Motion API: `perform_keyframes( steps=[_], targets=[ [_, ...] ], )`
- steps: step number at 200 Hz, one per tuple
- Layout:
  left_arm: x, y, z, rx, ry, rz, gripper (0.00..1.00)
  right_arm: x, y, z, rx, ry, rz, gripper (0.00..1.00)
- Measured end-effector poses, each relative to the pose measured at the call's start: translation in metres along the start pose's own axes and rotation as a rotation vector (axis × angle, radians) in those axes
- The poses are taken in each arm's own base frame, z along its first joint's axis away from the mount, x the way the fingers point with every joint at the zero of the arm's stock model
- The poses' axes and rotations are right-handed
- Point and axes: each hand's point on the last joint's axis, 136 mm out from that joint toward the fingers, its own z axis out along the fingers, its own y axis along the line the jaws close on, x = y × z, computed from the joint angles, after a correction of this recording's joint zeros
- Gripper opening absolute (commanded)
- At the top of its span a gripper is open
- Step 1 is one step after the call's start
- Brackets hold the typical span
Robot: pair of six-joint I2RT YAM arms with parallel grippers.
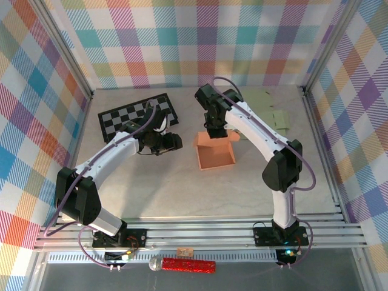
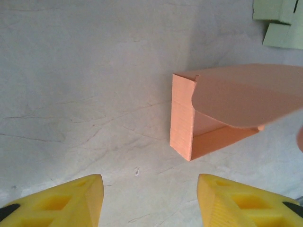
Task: Fold the paper box
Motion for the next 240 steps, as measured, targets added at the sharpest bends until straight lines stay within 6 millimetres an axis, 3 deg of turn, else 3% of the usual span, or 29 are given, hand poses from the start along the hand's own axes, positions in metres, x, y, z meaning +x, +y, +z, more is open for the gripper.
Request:
perform_keyframes(
  steps=[47,93,198,240],
  targets=[
    [0.009,0.003,0.005,-0.004,0.048,0.116,0.60,-0.001,-0.001,0.007,0.005,-0.003,0.005,0.17],
    [0.008,-0.004,0.020,0.009,0.086,0.214,0.62,-0.005,-0.008,0.017,0.003,-0.003,-0.046,0.25],
    [-0.001,-0.036,0.046,0.055,0.102,0.437,0.72,-0.023,0.022,-0.017,-0.167,0.033,-0.320,0.42],
    [-0.013,-0.039,0.059,0.039,0.098,0.455,0.69,-0.037,0.035,-0.032,-0.258,0.017,-0.613,0.48]
  ],
)
